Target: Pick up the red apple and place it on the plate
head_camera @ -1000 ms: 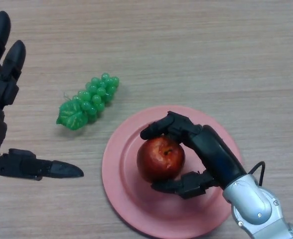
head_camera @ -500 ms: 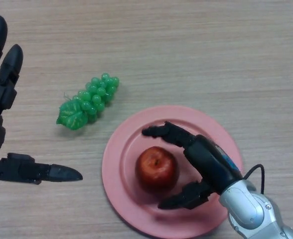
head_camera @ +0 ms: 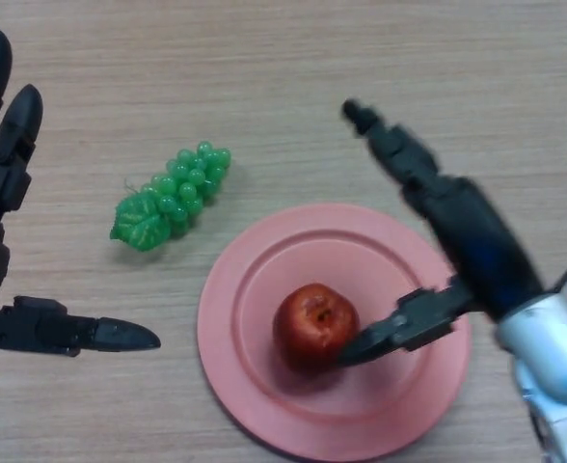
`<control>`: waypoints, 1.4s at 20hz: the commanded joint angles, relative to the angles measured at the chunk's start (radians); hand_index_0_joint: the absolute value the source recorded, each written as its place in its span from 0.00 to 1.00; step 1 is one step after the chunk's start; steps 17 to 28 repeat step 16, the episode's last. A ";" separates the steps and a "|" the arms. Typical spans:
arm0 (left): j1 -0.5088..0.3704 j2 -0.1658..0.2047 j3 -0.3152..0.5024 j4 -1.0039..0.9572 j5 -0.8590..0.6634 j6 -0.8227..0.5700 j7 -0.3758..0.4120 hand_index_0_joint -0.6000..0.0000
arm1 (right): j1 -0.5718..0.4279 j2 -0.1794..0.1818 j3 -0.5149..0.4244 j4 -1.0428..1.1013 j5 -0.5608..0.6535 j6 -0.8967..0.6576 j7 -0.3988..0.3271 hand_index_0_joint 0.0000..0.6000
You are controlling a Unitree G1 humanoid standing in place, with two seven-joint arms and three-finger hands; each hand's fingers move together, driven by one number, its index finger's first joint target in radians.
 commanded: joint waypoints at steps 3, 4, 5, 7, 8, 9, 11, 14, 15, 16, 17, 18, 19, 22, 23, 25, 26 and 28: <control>-0.029 0.031 0.024 -0.042 0.011 -0.154 0.041 1.00 | 0.066 -0.028 -0.158 -0.176 0.153 -0.093 -0.001 0.00; -0.032 0.034 0.022 -0.042 0.020 -0.148 0.040 1.00 | 0.105 -0.030 -0.156 -0.206 0.161 -0.103 0.008 0.00; -0.034 0.036 0.026 -0.045 0.017 -0.135 0.036 1.00 | 0.135 -0.031 -0.152 -0.231 0.169 -0.113 0.018 0.00; -0.033 0.039 0.037 -0.052 0.005 -0.119 0.021 1.00 | 0.187 -0.031 -0.159 -0.284 0.204 -0.109 0.027 0.00; -0.028 0.037 0.041 -0.058 0.003 -0.118 0.012 1.00 | 0.193 -0.029 -0.167 -0.305 0.213 -0.101 0.013 0.00; -0.025 0.035 0.041 -0.059 0.005 -0.122 0.007 1.00 | 0.188 -0.028 -0.171 -0.316 0.211 -0.101 -0.001 0.00; -0.019 0.030 0.031 -0.063 0.013 -0.122 0.001 1.00 | 0.192 -0.026 -0.176 -0.346 0.227 -0.085 -0.019 0.00; -0.022 0.028 0.012 -0.060 0.030 -0.112 0.007 1.00 | 0.200 -0.022 -0.183 -0.408 0.288 -0.009 -0.042 0.00; -0.027 0.029 0.001 -0.058 0.039 -0.106 0.013 1.00 | 0.202 -0.023 -0.186 -0.425 0.306 0.015 -0.047 0.00; -0.030 0.030 -0.007 -0.056 0.044 -0.099 0.012 1.00 | 0.209 -0.022 -0.188 -0.435 0.320 0.020 -0.051 0.00; -0.030 0.030 -0.007 -0.056 0.044 -0.099 0.012 1.00 | 0.209 -0.022 -0.188 -0.435 0.320 0.020 -0.051 0.00; -0.030 0.030 -0.007 -0.056 0.044 -0.099 0.012 1.00 | 0.209 -0.022 -0.188 -0.435 0.320 0.020 -0.051 0.00; -0.030 0.030 -0.007 -0.056 0.044 -0.099 0.012 1.00 | 0.209 -0.022 -0.188 -0.435 0.320 0.020 -0.051 0.00; -0.030 0.030 -0.007 -0.056 0.044 -0.099 0.012 1.00 | 0.209 -0.022 -0.188 -0.435 0.320 0.020 -0.051 0.00; -0.030 0.030 -0.007 -0.056 0.044 -0.099 0.012 1.00 | 0.209 -0.022 -0.188 -0.435 0.320 0.020 -0.051 0.00; -0.030 0.030 -0.007 -0.056 0.044 -0.099 0.012 1.00 | 0.209 -0.022 -0.188 -0.435 0.320 0.020 -0.051 0.00; -0.030 0.030 -0.007 -0.056 0.044 -0.099 0.012 1.00 | 0.209 -0.022 -0.188 -0.435 0.320 0.020 -0.051 0.00; -0.030 0.030 -0.007 -0.056 0.044 -0.099 0.012 1.00 | 0.209 -0.022 -0.188 -0.435 0.320 0.020 -0.051 0.00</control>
